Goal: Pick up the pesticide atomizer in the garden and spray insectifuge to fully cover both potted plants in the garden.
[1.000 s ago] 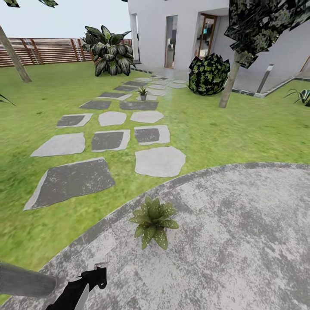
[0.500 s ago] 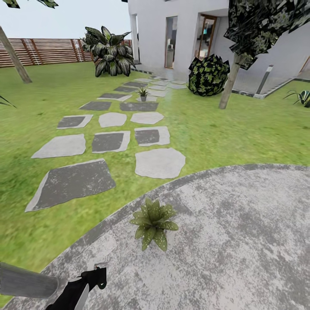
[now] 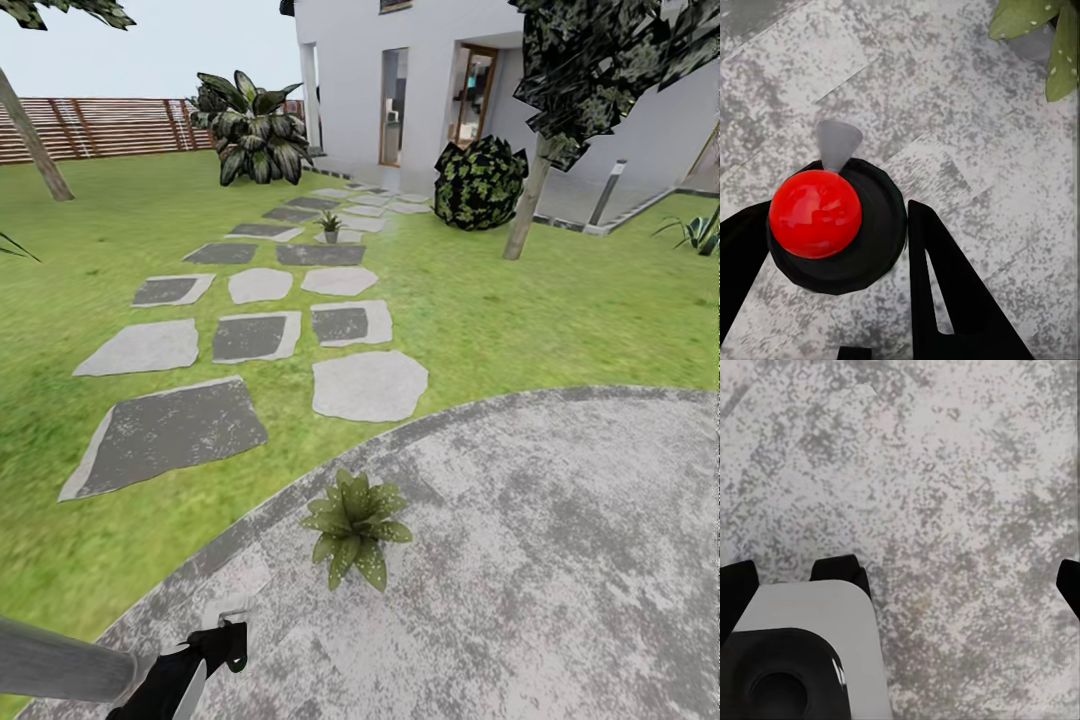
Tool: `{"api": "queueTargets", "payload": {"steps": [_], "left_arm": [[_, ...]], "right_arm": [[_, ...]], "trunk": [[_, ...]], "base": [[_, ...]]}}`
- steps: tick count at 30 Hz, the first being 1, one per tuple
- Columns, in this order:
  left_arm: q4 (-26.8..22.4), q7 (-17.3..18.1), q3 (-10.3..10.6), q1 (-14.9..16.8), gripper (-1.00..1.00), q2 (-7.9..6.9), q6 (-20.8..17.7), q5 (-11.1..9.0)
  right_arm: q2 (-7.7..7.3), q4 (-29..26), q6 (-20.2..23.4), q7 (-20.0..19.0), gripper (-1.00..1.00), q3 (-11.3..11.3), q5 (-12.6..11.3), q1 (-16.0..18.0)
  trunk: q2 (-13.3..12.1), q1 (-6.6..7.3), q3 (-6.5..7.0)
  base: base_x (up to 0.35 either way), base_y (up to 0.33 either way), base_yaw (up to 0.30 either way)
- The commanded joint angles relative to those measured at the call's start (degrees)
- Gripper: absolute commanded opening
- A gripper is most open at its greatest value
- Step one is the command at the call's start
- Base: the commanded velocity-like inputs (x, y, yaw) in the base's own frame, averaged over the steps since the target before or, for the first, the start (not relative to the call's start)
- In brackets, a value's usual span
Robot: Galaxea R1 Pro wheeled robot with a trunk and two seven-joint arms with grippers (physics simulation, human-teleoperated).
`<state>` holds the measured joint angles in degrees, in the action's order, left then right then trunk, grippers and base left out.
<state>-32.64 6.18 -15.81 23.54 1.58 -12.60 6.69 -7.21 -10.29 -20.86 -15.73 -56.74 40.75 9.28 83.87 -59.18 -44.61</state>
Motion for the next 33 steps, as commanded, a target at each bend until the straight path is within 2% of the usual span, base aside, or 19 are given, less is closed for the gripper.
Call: {"api": "queueTargets", "payload": {"steps": [1, 14, 33], "left_arm": [[-0.14, 0.50, -0.47, 0.02, -1.00, 0.09, -0.32, 0.60], [-0.14, 0.50, -0.45, 0.02, -1.00, 0.16, -0.32, 0.60], [-0.14, 0.50, -0.45, 0.02, -1.00, 0.18, -0.32, 0.51]], "right_arm": [[0.00, 0.03, -0.14, -0.35, 1.00, -0.49, 0.27, 0.02], [0.61, 0.84, 0.03, -0.56, 1.00, -0.10, 0.56, -2.64], [0.69, 0.88, 0.03, -0.50, 1.00, -0.04, 0.47, -2.95]], "trunk": [[-0.39, 0.23, 0.23], [-5.61, 3.08, 3.68], [-13.23, 7.26, 8.71]], "base": [[0.000, 0.000, -0.065], [0.000, 0.000, -0.066], [0.000, 0.000, -0.067]]}}
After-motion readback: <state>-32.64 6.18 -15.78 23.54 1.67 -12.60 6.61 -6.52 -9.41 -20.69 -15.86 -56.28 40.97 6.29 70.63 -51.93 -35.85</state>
